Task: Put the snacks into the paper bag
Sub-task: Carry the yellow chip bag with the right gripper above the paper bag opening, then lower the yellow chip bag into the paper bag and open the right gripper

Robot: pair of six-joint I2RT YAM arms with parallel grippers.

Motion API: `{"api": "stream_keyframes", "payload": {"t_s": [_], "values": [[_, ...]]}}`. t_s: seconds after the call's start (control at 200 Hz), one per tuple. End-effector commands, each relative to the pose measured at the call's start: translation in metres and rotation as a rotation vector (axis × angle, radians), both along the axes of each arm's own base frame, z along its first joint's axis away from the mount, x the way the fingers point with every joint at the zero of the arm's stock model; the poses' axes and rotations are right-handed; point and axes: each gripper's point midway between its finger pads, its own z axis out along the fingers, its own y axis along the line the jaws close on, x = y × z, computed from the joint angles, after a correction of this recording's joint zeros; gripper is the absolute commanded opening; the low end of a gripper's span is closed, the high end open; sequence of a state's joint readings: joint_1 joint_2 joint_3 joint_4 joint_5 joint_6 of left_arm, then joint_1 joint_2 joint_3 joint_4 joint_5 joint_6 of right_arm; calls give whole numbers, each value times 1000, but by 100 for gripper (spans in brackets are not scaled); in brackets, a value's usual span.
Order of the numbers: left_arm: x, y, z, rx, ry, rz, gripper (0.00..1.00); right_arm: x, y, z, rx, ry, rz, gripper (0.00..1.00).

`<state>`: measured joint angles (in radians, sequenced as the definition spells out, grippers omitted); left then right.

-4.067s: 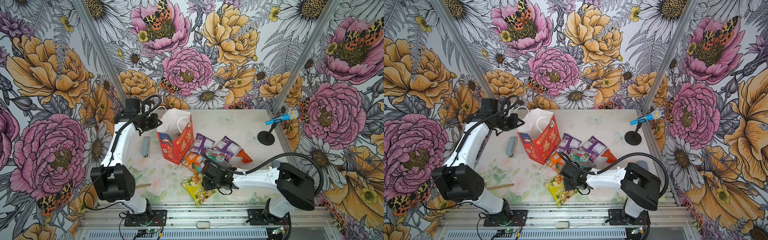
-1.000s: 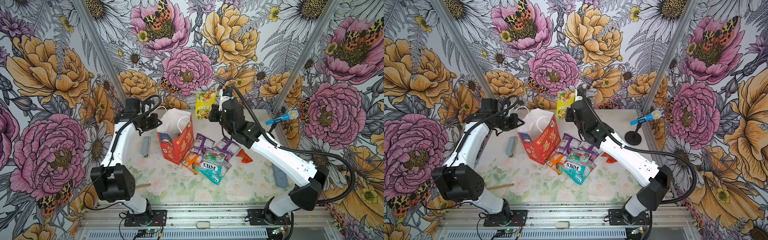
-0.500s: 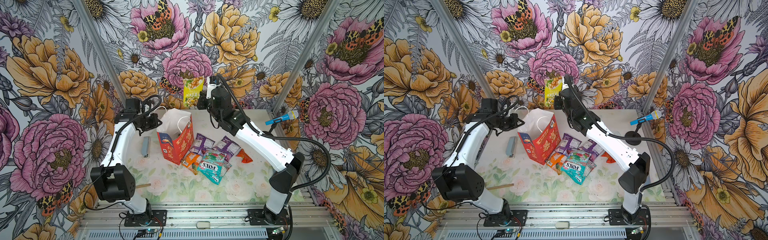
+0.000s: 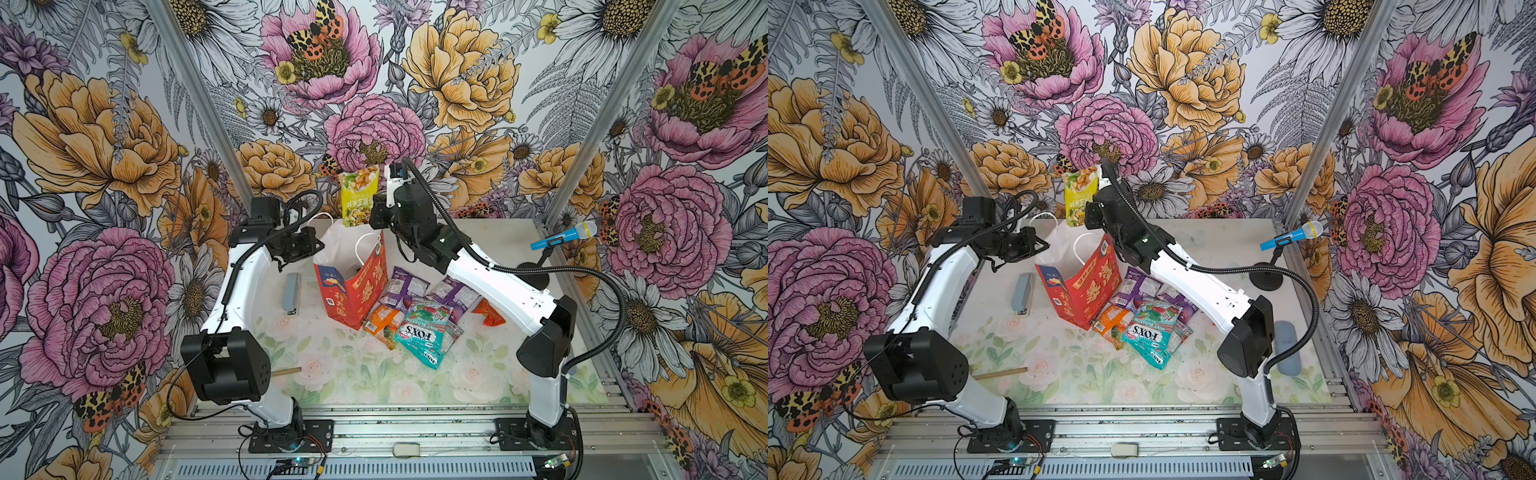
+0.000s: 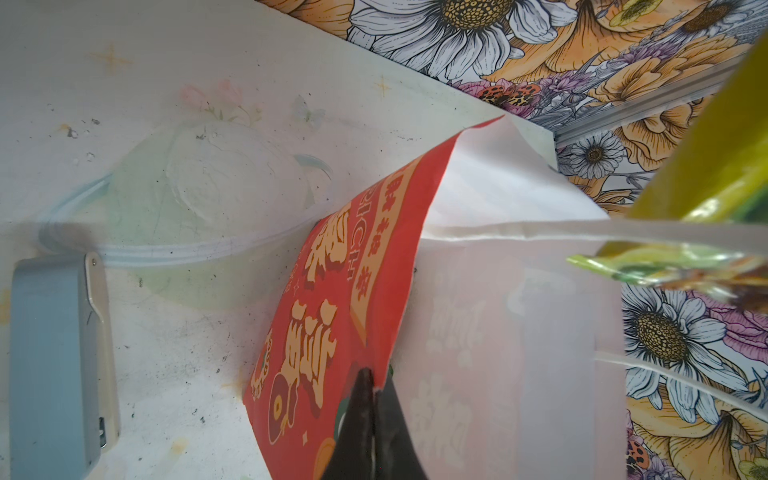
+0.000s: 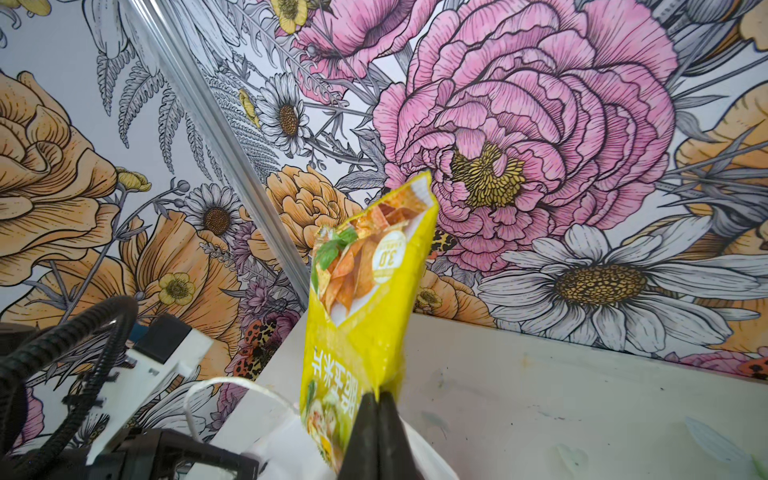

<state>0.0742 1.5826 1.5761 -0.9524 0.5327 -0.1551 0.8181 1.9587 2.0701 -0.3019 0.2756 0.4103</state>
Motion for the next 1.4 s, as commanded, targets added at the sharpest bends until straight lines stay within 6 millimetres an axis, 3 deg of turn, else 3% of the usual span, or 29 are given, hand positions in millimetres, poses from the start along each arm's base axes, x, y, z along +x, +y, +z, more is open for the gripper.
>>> {"api": "stream_keyframes", "payload": {"t_s": [0.0,0.285,0.971,1.396], "values": [[-6,-1,6,-7,-17,-1,0,-7,14,9,37,-12,18,0],[-6,-1,7,-9,-19,-1,0,-18,20,-3,43,7,2,0],[-6,-2,6,-11,-18,0,0,-36,-12,-26,72,33,-77,0],[-6,-2,7,-13,-19,-1,0,-47,3,-44,98,90,-21,0]]}}
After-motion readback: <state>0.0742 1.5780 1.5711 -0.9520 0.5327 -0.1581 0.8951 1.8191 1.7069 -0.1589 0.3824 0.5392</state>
